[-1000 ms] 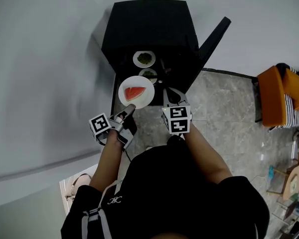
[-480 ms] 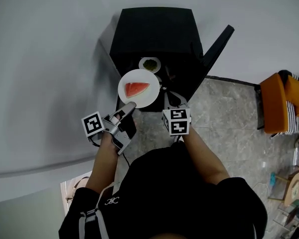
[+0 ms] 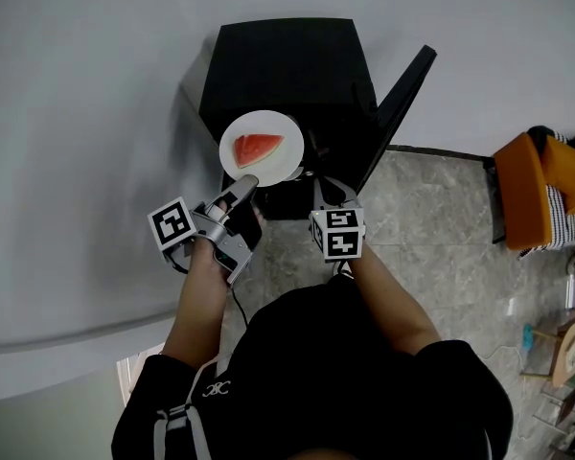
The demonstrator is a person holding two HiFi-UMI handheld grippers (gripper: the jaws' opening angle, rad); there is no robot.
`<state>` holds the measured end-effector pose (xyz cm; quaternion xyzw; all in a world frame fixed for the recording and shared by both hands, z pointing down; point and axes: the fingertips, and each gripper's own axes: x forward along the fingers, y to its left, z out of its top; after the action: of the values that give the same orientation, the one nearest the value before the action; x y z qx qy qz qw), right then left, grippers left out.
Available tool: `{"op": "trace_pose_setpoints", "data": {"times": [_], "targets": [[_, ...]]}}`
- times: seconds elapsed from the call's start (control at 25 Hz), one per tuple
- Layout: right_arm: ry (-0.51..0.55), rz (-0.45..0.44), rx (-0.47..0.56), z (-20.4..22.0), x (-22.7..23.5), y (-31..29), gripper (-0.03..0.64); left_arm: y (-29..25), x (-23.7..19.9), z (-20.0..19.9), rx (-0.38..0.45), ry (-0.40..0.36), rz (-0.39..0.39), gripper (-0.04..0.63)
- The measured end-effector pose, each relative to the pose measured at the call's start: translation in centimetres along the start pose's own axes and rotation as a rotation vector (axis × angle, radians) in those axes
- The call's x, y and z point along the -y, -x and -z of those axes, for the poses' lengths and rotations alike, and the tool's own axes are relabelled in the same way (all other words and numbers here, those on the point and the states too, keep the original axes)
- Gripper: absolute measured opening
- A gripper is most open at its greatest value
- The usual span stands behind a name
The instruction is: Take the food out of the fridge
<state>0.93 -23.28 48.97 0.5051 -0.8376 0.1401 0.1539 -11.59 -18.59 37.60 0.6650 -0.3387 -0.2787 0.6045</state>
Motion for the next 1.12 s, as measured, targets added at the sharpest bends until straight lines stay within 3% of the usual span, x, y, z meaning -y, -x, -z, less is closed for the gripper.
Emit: {"op": "trace_pose_setpoints", "data": {"times": [0.4,0.72,1.12], "targets": [[-0.013,0.026,-0.001,-1.1,3.6,-0.2,-0.009,-8.3,2.2,-2.4,-0.017,-0.008,0.016,0.015],[-0.008,0.046,-0.002,0.6,4.2,1.9,-0.011,-10.1,1.5,-4.3,0.03,-0.022,0.0,0.015],[-0.008,0.056,-0.014,1.3,5.5,2.4,-0.011,-12.5,0.0,-5.9,0.064,0.031,-0.026,0.02]]}}
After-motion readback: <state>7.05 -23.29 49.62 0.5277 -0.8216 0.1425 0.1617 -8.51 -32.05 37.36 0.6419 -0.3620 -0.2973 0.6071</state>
